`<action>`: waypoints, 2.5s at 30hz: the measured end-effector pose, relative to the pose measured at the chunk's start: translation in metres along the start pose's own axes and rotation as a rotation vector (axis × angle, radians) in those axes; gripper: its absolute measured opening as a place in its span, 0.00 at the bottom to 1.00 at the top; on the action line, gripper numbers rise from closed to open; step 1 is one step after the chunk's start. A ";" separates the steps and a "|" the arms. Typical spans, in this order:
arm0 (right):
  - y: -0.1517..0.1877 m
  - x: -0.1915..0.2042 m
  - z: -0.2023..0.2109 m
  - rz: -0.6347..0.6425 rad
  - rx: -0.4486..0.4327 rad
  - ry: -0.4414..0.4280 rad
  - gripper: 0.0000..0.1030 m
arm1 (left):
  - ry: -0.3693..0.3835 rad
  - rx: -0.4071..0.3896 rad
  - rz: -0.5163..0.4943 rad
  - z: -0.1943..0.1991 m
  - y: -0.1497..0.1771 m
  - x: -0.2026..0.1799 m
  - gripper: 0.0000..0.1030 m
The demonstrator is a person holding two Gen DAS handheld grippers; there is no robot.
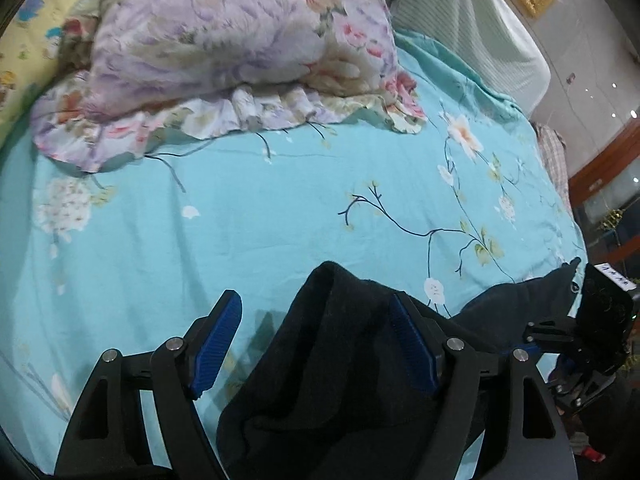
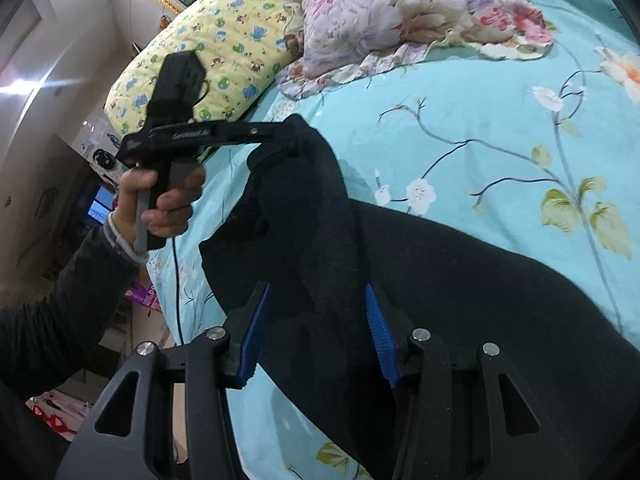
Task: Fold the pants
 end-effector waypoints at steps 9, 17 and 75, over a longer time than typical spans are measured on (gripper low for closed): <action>0.000 0.004 -0.021 0.002 0.025 0.003 0.07 | 0.025 -0.008 -0.067 -0.001 0.012 -0.015 0.13; -0.024 0.008 0.005 0.079 -0.049 0.168 0.06 | 0.058 -0.166 -0.088 0.055 0.023 -0.016 0.05; 0.035 0.083 -0.008 0.306 0.008 0.159 0.33 | 0.090 -0.356 0.614 0.117 0.205 0.053 0.62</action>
Point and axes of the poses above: each gripper's, at about its wrist camera, not at the fingertips, and z roughly against the way its jaws point, x to its left, y to its underside, the point moved 5 cm from there along -z, roughly the way its jaws point, and after that the axes turned 14 degrees about z, right-handed, at the moved point
